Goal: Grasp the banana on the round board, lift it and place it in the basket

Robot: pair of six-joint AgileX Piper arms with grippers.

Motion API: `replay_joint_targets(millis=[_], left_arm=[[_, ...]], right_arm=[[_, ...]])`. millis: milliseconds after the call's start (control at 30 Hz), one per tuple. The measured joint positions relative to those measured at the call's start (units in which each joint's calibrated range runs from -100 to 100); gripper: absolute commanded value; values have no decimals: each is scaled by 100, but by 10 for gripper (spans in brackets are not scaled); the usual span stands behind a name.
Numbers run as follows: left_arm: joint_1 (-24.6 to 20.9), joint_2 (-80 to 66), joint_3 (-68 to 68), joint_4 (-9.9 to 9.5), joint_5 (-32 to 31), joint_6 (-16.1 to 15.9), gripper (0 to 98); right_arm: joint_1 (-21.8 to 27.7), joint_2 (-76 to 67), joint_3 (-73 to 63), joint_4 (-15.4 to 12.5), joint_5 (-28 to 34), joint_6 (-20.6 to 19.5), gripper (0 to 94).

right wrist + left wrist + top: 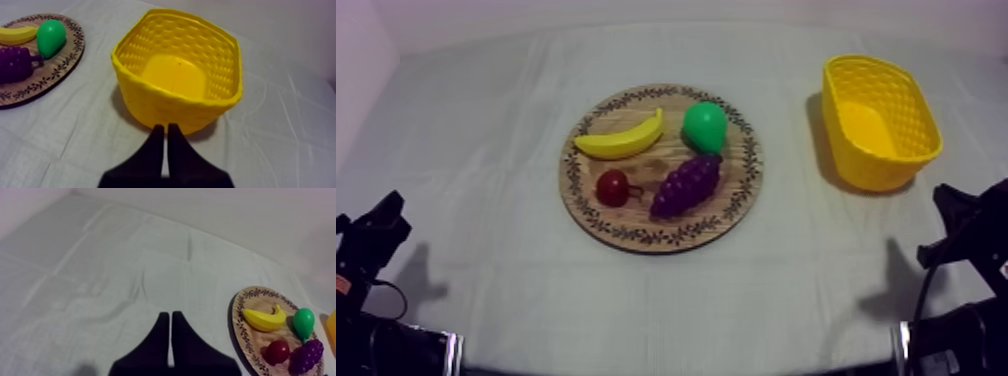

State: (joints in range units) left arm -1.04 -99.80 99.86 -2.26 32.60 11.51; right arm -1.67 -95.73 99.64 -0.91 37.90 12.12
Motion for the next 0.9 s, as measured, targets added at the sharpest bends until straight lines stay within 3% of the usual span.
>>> replay_joint_targets(millis=[900], left_arm=[[0, 0, 0, 0, 0, 0, 1]], right_arm=[[38, 0, 0, -6, 8, -17, 3]])
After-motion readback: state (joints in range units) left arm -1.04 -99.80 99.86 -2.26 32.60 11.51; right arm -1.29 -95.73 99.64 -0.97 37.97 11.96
